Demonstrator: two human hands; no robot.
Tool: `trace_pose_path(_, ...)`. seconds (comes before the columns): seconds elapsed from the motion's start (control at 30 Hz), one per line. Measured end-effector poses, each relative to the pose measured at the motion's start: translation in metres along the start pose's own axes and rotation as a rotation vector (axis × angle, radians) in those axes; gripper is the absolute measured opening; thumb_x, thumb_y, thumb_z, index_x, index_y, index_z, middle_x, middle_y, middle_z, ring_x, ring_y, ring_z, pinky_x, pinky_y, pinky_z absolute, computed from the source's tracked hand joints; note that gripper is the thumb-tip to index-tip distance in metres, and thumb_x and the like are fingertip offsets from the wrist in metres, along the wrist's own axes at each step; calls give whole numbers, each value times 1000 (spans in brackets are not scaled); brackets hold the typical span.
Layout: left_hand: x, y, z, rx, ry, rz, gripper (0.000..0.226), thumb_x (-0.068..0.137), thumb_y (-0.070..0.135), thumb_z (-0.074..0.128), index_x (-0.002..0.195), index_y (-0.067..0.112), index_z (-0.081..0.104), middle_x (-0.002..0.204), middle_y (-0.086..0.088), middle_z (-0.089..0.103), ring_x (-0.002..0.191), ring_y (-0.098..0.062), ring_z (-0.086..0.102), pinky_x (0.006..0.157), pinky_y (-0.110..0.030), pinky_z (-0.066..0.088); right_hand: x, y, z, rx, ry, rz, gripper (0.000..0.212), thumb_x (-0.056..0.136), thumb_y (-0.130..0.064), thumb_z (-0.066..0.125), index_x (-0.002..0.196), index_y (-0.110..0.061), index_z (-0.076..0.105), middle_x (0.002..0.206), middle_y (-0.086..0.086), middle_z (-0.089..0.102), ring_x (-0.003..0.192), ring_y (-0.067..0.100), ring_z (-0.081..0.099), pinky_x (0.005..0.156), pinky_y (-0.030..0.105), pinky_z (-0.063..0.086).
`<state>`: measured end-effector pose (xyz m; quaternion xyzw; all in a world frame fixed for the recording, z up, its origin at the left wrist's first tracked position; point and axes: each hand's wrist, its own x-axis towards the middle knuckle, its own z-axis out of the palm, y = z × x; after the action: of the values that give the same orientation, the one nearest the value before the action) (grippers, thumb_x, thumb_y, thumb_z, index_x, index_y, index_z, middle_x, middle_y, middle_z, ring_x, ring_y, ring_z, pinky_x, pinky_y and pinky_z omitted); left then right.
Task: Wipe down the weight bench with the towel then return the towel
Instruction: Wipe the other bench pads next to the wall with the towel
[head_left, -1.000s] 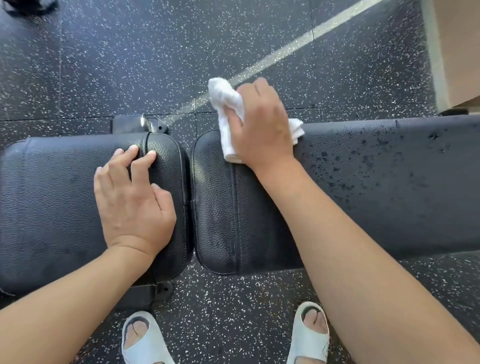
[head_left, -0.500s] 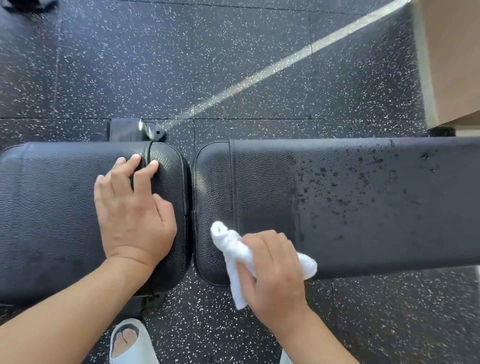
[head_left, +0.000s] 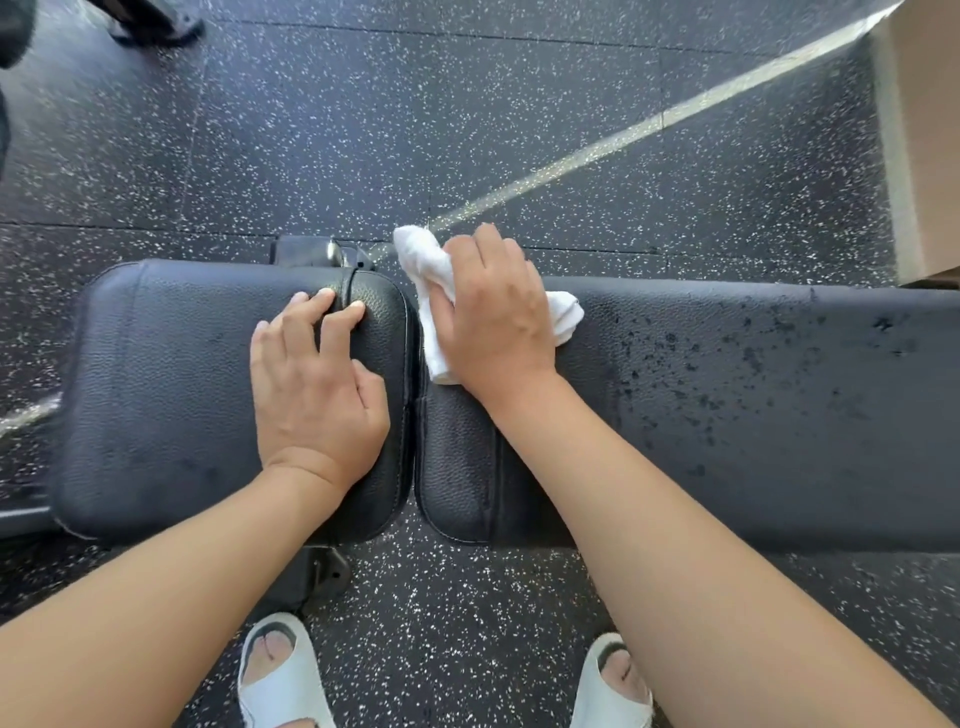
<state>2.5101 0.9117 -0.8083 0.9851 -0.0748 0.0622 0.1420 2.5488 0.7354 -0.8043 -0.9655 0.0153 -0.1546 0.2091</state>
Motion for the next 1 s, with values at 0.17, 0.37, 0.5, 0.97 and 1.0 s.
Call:
trace_pose_path(0.17, 0, -2, 0, 6, -11, -3, 52, 87, 19, 39, 136, 12, 56, 146, -15, 50, 142, -39, 41, 120, -58, 27, -94, -24, -20, 1, -85, -121, 10, 90, -21, 64, 93, -12, 62, 89, 7, 55, 78, 28, 49, 65, 41, 40)
trace_pose_path(0.37, 1, 3, -9, 54, -89, 0, 52, 89, 20, 40, 138, 11, 54, 147, -18, 49, 141, -41, 41, 119, -61, 28, -167, -3, -59, 50, -214, -346, 16, 100, -18, 55, 93, -13, 68, 85, 2, 56, 71, 22, 45, 60, 38, 38)
trace_pose_path(0.5, 3, 11, -19, 55, -162, -47, 53, 87, 6, 54, 140, 8, 54, 146, -19, 50, 138, -41, 42, 118, -59, 32, -165, 47, -83, 3, -212, -276, 5, 93, -16, 63, 95, -13, 67, 87, 2, 55, 73, 23, 45, 61, 41, 43)
trace_pose_path(0.97, 41, 126, 26, -199, -227, -62, 44, 100, 23, 47, 143, 16, 53, 148, -5, 52, 140, -26, 41, 119, -48, 29, -205, 57, -106, 6, -112, 48, 13, 99, -23, 55, 94, -17, 66, 87, -4, 54, 71, 19, 42, 62, 37, 40)
trace_pose_path(1.0, 43, 130, 30, -214, -202, -135, 42, 101, 23, 45, 141, 18, 55, 145, -3, 55, 139, -25, 43, 120, -47, 29, -205, 59, -106, 16, -120, 6, 12, 99, -23, 56, 94, -17, 65, 87, -3, 54, 71, 20, 42, 62, 37, 39)
